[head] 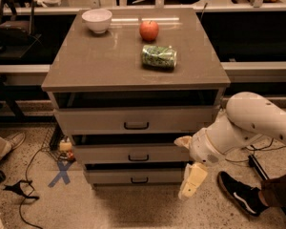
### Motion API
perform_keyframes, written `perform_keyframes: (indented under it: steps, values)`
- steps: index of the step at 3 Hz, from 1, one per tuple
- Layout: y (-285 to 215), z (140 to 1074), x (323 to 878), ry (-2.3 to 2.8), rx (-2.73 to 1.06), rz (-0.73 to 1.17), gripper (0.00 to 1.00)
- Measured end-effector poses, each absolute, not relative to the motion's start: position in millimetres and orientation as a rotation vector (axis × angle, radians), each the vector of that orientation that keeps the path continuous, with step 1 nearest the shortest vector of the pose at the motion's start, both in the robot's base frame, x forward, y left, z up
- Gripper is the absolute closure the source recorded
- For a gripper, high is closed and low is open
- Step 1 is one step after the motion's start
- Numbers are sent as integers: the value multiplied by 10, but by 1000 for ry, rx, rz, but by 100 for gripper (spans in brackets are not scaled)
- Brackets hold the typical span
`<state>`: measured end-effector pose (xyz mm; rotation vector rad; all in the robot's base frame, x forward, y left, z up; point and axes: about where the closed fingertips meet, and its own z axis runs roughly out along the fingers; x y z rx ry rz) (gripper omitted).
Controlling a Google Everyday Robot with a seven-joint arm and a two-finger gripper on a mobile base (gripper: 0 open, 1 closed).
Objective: Open bottom drawer
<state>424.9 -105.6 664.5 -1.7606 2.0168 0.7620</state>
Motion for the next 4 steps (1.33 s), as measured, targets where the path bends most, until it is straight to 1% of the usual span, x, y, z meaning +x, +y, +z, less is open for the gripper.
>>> perform_keyframes:
  steps: [1, 2, 4]
  values:
    - [-1056, 6645, 4249, 2017, -1761, 762, 0]
    - [-1045, 6453, 4244, 2022, -1766, 755, 0]
    - [-964, 4851, 4365, 2057, -1767, 735, 0]
